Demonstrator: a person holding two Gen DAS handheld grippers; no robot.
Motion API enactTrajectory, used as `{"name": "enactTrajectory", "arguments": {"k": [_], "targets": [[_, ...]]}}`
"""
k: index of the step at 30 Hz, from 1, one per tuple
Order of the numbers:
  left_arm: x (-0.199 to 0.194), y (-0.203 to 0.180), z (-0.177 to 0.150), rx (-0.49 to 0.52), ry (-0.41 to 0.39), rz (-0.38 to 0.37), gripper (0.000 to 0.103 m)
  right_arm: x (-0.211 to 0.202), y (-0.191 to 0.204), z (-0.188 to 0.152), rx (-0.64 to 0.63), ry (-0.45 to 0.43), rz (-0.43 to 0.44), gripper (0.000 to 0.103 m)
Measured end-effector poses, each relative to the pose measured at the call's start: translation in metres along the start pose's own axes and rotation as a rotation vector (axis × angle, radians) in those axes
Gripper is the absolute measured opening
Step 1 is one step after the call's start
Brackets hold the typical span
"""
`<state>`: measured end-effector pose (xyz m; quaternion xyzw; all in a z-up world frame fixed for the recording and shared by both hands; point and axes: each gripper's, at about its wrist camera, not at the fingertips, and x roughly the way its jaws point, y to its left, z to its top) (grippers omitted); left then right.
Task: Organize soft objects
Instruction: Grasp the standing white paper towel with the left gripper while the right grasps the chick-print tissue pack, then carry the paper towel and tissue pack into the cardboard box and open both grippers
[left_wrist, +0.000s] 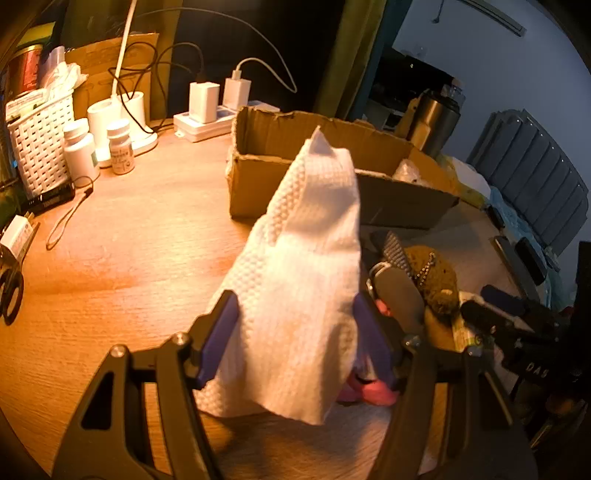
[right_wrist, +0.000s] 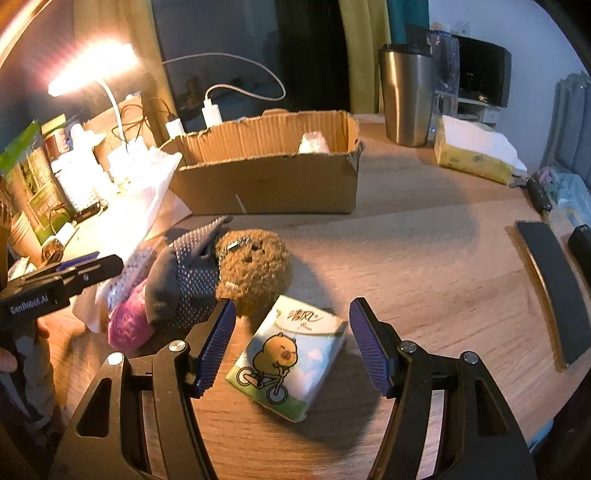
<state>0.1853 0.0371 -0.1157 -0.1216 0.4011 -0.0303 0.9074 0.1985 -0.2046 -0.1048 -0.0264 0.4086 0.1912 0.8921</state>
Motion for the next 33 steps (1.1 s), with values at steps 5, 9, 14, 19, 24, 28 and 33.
{"name": "enactTrajectory", "arguments": {"k": [5,9,14,19,24,28,33], "targets": [[0.000,0.002,-0.003,-0.005,-0.007,-0.001,0.066,0.006,0.000,-0.004,0.005,0.026,-0.007,0.068],[0.000,0.003,-0.005,0.002,-0.015,-0.016,0.058,0.009,0.000,-0.008,0.004,0.048,-0.016,0.068],[-0.004,0.006,-0.005,-0.002,-0.025,-0.029,0.033,0.008,0.001,-0.011,-0.006,0.054,-0.013,0.060],[-0.009,0.006,-0.007,0.007,-0.027,-0.044,0.013,0.004,0.006,-0.009,-0.030,0.049,-0.015,0.056],[-0.024,0.002,-0.004,0.021,-0.068,-0.057,0.011,-0.005,0.008,-0.004,-0.040,0.022,-0.019,0.056],[-0.038,0.001,0.003,0.022,-0.105,-0.062,0.011,-0.014,0.007,0.001,-0.040,0.000,-0.028,0.056],[-0.054,0.001,0.009,0.026,-0.149,-0.065,0.011,-0.025,0.006,0.009,-0.037,-0.029,-0.034,0.056]]}}
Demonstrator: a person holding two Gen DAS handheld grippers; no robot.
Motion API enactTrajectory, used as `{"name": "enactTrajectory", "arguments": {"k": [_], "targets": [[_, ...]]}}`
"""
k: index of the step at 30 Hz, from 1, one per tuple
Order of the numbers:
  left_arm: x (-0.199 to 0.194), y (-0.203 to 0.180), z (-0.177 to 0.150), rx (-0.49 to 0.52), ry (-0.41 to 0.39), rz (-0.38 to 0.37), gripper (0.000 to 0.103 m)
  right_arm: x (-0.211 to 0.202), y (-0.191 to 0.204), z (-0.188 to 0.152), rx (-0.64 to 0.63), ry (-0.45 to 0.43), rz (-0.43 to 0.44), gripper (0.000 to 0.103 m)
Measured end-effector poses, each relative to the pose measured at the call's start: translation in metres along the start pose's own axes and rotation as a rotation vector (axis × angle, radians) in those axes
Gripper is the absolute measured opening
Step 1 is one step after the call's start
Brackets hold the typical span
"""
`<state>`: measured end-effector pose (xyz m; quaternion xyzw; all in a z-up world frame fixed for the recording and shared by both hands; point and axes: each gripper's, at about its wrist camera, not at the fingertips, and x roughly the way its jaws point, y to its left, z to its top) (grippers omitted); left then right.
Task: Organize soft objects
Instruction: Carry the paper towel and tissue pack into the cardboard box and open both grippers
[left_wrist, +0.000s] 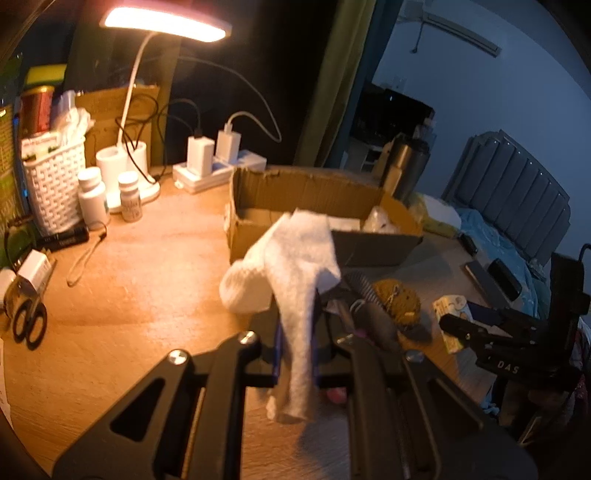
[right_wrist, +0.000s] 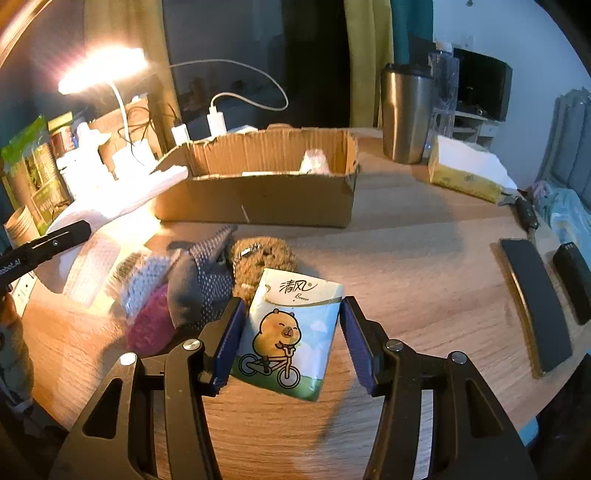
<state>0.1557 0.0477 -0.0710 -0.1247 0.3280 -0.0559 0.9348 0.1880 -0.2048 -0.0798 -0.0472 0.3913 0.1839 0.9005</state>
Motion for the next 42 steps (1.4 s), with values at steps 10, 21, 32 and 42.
{"name": "enactTrajectory", "arguments": {"k": [10,21,32,42], "targets": [[-0.016,-0.006,0.023,0.027,-0.064,0.008,0.011,-0.014,0.000,0.019,-0.004,-0.056,0.009,0.056],[-0.016,-0.014,0.052,0.054,-0.113,0.024,0.011,-0.016,-0.007,0.039,-0.003,-0.103,0.029,0.056],[0.000,-0.019,0.075,0.067,-0.119,0.034,0.011,-0.009,-0.016,0.060,-0.003,-0.134,0.048,0.056],[0.018,-0.024,0.095,0.072,-0.130,0.036,0.011,0.003,-0.023,0.079,-0.002,-0.147,0.053,0.056]]}}
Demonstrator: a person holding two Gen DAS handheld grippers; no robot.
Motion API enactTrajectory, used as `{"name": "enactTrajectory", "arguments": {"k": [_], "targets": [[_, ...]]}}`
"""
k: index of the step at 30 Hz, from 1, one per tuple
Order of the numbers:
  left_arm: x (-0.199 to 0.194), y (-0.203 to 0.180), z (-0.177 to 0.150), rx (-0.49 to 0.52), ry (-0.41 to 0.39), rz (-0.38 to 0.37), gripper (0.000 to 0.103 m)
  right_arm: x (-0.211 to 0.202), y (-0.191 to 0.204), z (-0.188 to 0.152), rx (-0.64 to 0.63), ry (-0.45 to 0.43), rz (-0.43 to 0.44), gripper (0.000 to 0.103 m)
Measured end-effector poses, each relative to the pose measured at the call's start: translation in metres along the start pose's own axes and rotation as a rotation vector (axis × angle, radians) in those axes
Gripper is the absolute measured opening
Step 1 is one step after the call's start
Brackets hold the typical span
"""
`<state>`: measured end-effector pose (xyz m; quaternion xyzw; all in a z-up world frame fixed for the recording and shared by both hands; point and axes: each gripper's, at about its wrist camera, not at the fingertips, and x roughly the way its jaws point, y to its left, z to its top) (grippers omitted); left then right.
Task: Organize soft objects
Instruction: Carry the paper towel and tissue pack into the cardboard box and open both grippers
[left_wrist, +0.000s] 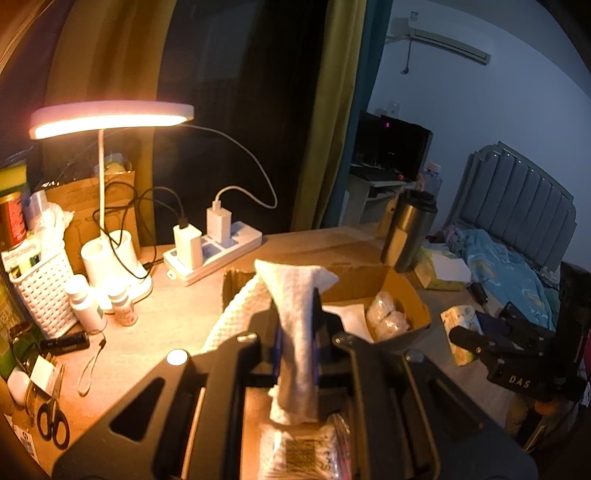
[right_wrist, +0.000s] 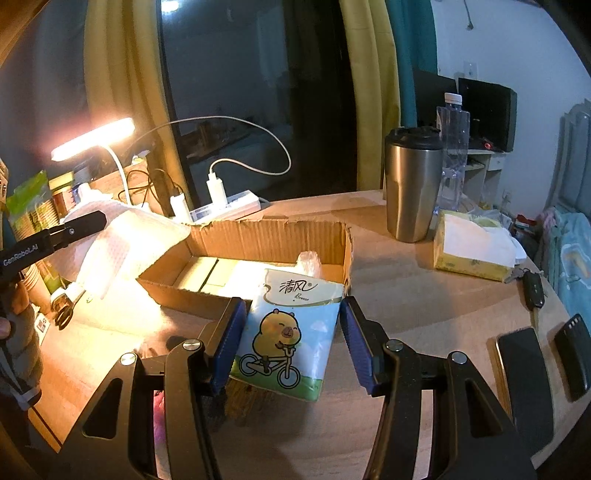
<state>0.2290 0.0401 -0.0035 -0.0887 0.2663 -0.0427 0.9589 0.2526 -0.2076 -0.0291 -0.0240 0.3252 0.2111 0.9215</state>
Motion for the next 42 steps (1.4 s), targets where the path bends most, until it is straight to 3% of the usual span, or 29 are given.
{"name": "enactTrajectory", "arguments": {"k": [16,27,33,40,42], "targets": [[0.053,0.016,0.019,0.003,0.019,0.002,0.011,0.022,-0.002,0.029,-0.013,-0.029,0.002,0.056],[0.104,0.034,0.000,-0.031,0.116,-0.008,0.011,0.049,0.009,0.049,-0.037,-0.017,0.020,0.056],[0.127,0.032,-0.013,0.011,0.184,0.007,0.014,0.068,0.015,0.052,-0.046,0.009,0.043,0.056],[0.141,0.032,-0.021,0.025,0.247,0.011,0.029,0.093,0.027,0.049,-0.052,0.043,0.106,0.056],[0.139,0.030,-0.021,0.031,0.246,0.008,0.048,0.101,0.032,0.049,-0.053,0.055,0.121,0.056]]}}
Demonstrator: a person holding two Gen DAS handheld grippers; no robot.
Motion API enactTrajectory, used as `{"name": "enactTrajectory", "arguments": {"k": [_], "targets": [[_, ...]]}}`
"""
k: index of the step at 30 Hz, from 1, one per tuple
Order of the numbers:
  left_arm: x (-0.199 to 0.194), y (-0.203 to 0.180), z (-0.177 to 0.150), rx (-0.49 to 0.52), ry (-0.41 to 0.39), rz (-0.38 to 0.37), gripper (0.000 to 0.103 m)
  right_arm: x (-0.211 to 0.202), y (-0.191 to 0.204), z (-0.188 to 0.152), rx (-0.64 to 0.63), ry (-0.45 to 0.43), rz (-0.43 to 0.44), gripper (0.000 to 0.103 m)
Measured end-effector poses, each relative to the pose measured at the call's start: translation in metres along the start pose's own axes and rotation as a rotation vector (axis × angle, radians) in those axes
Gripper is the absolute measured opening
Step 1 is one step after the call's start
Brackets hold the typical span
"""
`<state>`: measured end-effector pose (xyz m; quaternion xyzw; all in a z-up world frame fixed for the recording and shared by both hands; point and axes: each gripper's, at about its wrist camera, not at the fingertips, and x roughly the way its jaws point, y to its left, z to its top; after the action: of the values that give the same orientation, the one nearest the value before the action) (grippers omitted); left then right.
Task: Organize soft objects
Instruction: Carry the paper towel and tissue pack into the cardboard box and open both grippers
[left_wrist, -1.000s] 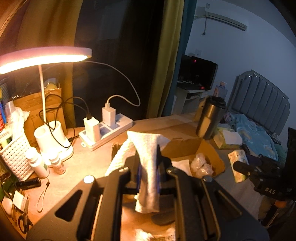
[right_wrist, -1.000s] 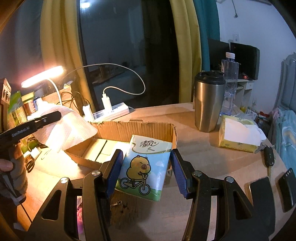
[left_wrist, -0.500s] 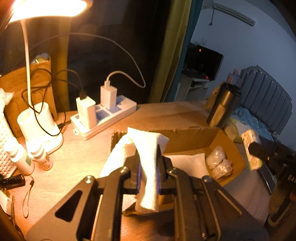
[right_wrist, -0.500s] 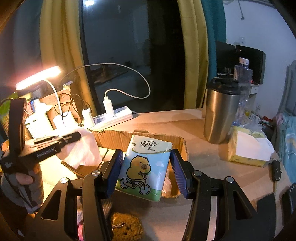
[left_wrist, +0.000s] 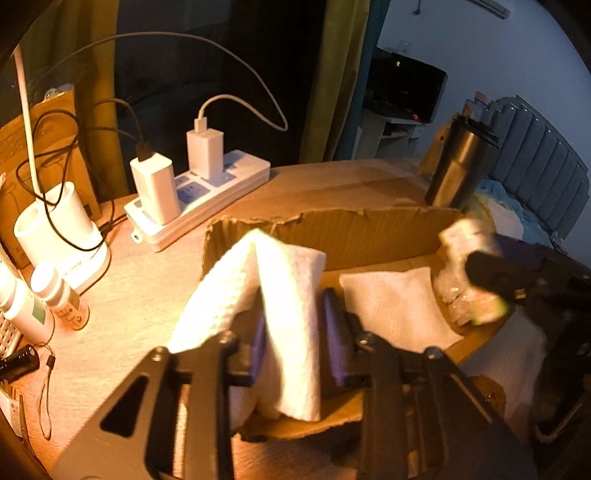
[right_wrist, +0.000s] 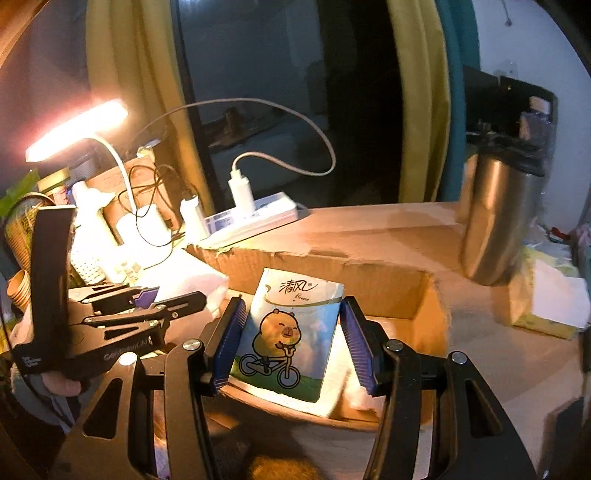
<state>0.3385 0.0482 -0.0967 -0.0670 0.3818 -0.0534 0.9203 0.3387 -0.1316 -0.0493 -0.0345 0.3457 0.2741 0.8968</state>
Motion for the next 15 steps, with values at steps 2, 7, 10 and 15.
{"name": "enactTrajectory", "arguments": {"k": [2,7,10,15], "targets": [[-0.003,-0.002,0.001,0.004,-0.006,-0.013,0.063,0.009,0.002,0.000,0.008,0.012,0.011,0.057],[-0.016,-0.003,0.003,-0.002,-0.035,-0.040,0.064,0.015,-0.001,0.000,0.024,0.025,-0.003,0.067],[-0.022,-0.003,0.004,-0.003,-0.042,-0.040,0.064,0.010,-0.004,-0.001,0.031,0.019,-0.019,0.067],[-0.036,-0.004,0.003,-0.003,-0.064,-0.028,0.064,-0.002,-0.005,-0.002,0.034,0.006,-0.024,0.067]]}}
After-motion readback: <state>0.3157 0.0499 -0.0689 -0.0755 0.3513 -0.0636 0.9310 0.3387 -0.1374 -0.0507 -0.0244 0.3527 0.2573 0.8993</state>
